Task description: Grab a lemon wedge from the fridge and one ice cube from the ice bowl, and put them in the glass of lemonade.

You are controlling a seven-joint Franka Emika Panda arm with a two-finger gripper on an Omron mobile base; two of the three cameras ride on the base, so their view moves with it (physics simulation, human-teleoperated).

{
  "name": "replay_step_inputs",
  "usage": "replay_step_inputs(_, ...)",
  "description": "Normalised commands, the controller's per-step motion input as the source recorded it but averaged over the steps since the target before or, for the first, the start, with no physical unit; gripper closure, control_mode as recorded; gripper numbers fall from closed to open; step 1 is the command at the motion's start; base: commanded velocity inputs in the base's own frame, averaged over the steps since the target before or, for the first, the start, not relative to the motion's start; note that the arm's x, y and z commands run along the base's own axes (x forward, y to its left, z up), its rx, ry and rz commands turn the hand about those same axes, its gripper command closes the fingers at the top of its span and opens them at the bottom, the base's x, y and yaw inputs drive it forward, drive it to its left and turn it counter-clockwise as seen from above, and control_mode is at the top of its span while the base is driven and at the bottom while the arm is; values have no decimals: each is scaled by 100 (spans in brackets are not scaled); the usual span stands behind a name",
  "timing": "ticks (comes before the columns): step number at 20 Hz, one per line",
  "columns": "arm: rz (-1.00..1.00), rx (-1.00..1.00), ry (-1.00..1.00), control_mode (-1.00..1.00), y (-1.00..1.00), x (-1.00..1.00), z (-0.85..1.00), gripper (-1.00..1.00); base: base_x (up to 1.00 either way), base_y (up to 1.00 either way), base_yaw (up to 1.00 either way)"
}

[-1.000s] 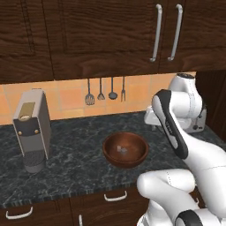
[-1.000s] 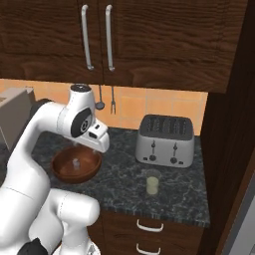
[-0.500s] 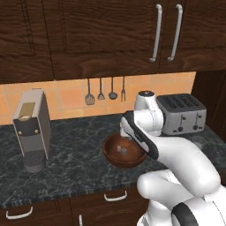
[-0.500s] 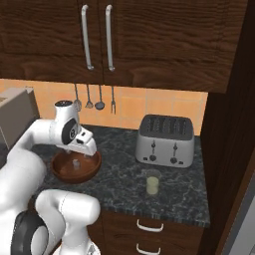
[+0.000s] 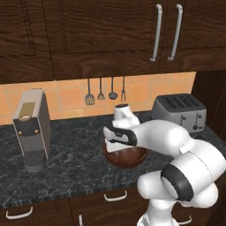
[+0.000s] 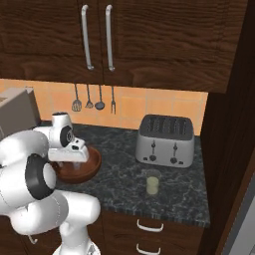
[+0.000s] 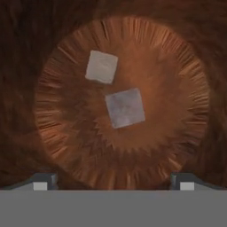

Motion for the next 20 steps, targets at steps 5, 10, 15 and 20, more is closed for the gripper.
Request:
replay_step_inputs(5,6,2,11,-100,-10,7,-40,-100,0,0,0)
replay_step_inputs(10,2,5,-1,-100,-12,20,0,-100,0,0,0)
replay_step_inputs(15,3,4,-5,-100,-1,35,-13,-100,0,0,0)
replay_step_inputs(20,10,5,-7,-100,-1,-5,-16,-100,0,0,0)
